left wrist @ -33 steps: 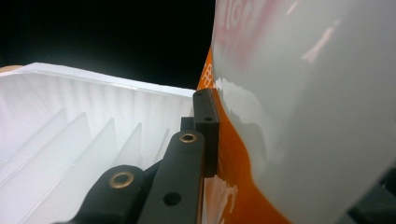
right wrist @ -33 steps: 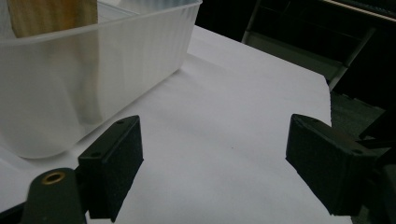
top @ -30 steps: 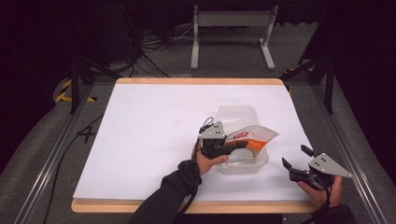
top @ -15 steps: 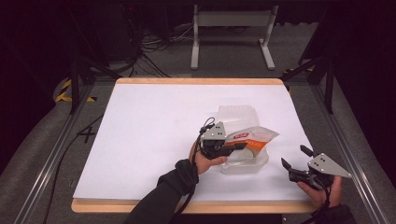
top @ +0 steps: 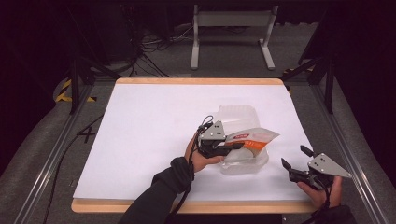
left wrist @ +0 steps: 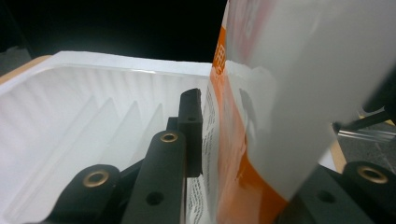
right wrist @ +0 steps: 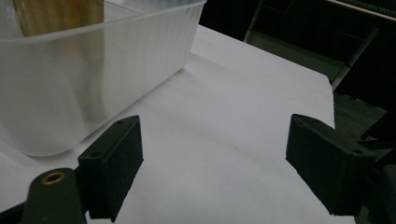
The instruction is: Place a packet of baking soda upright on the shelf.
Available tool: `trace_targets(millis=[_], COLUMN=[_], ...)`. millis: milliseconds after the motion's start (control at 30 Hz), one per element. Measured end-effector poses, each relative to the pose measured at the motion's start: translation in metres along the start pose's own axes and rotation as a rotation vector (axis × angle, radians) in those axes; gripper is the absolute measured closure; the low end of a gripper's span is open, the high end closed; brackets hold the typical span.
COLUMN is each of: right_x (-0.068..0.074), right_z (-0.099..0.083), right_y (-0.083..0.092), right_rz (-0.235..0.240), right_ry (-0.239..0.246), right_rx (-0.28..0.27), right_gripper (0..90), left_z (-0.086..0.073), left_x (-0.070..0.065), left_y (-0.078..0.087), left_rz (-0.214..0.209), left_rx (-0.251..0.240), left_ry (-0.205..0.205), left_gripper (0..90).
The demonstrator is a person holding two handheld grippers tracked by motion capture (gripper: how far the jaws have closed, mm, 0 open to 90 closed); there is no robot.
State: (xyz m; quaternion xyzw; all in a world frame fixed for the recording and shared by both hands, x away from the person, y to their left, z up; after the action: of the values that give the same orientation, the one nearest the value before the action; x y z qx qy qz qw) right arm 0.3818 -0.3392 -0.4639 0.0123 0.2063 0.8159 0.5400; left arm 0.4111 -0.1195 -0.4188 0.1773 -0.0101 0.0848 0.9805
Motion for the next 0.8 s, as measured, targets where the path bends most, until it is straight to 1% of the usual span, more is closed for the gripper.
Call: trace_targets(millis=[67, 100, 133, 167, 233, 267, 333, 367, 400, 433, 467, 533, 567, 633, 700, 800], right_x=[0.000, 0.000, 0.001, 0.001, 0.000, 0.000, 0.000, 0.000, 0.000, 0.001, 0.001, 0.001, 0.001, 0.001, 0.000, 0.001], right_z=[0.000, 0.000, 0.000, 0.000, 0.000, 0.000, 0.000, 0.000, 0.000, 0.000, 0.000, 0.000, 0.000, 0.000, 0.000, -0.001], right_y=[0.000, 0.000, 0.000, 0.000, 0.000, 0.000, 0.001, 0.001, 0.001, 0.000, 0.000, 0.000, 0.000, 0.001, 0.001, 0.000], right_rz=[0.001, 0.001, 0.001, 0.001, -0.001, 0.000, -0.001, 0.000, 0.000, 0.001, 0.001, 0.000, 0.000, 0.000, -0.001, 0.001], right_ry=[0.002, 0.001, 0.001, 0.003, 0.000, -0.002, -0.001, -0.001, -0.001, 0.001, 0.001, -0.001, 0.001, 0.001, -0.001, 0.004], right_rx=[-0.001, -0.002, -0.002, 0.000, 0.002, -0.001, -0.001, -0.002, -0.002, 0.000, 0.000, 0.001, 0.000, 0.000, 0.000, 0.002], right_gripper=[19.4, 19.4, 19.5, 19.4, 19.4, 19.4, 19.4, 19.4, 19.4, 19.4, 19.4, 19.5, 19.5, 19.5, 19.4, 19.4], left_z=[0.000, 0.001, 0.000, 0.000, 0.000, 0.000, 0.000, 0.000, 0.000, -0.001, -0.001, -0.003, -0.004, -0.005, -0.008, -0.012], left_x=[0.001, 0.001, 0.002, 0.002, 0.003, 0.004, 0.005, 0.006, 0.006, 0.007, 0.007, 0.009, 0.010, 0.011, 0.014, 0.015], left_y=[0.003, 0.004, 0.006, 0.008, 0.011, 0.014, 0.018, 0.020, 0.020, 0.025, 0.025, 0.029, 0.031, 0.035, 0.039, 0.045], left_rz=[0.011, 0.012, 0.018, 0.024, 0.030, 0.041, 0.048, 0.060, 0.060, 0.071, 0.071, 0.085, 0.095, 0.107, 0.129, 0.151], left_rx=[0.011, 0.015, 0.025, 0.031, 0.037, 0.043, 0.041, 0.046, 0.046, 0.052, 0.052, 0.063, 0.068, 0.073, 0.080, 0.098], left_ry=[-0.017, -0.015, -0.029, -0.032, -0.035, -0.040, -0.046, -0.057, -0.057, -0.058, -0.058, -0.065, -0.063, -0.057, -0.056, -0.060], left_gripper=[74.4, 73.9, 73.0, 71.9, 67.8, 65.5, 63.1, 61.3, 59.0, 57.7, 56.0, 54.3, 49.6, 48.0, 42.9, 35.0])
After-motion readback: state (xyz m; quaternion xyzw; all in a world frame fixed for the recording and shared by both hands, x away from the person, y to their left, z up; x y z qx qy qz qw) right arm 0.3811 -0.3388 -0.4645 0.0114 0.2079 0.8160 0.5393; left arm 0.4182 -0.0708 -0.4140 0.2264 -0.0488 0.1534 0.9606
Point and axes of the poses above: each handheld gripper's, and its own axes: y roughly backward along the jaws, z roughly out of its top, x roughly to its left, the point moved 10 cm from there along -y, roughly forward along the jaws, and after that the axes turned 3 degrees about -y, right-handed, at the moved point
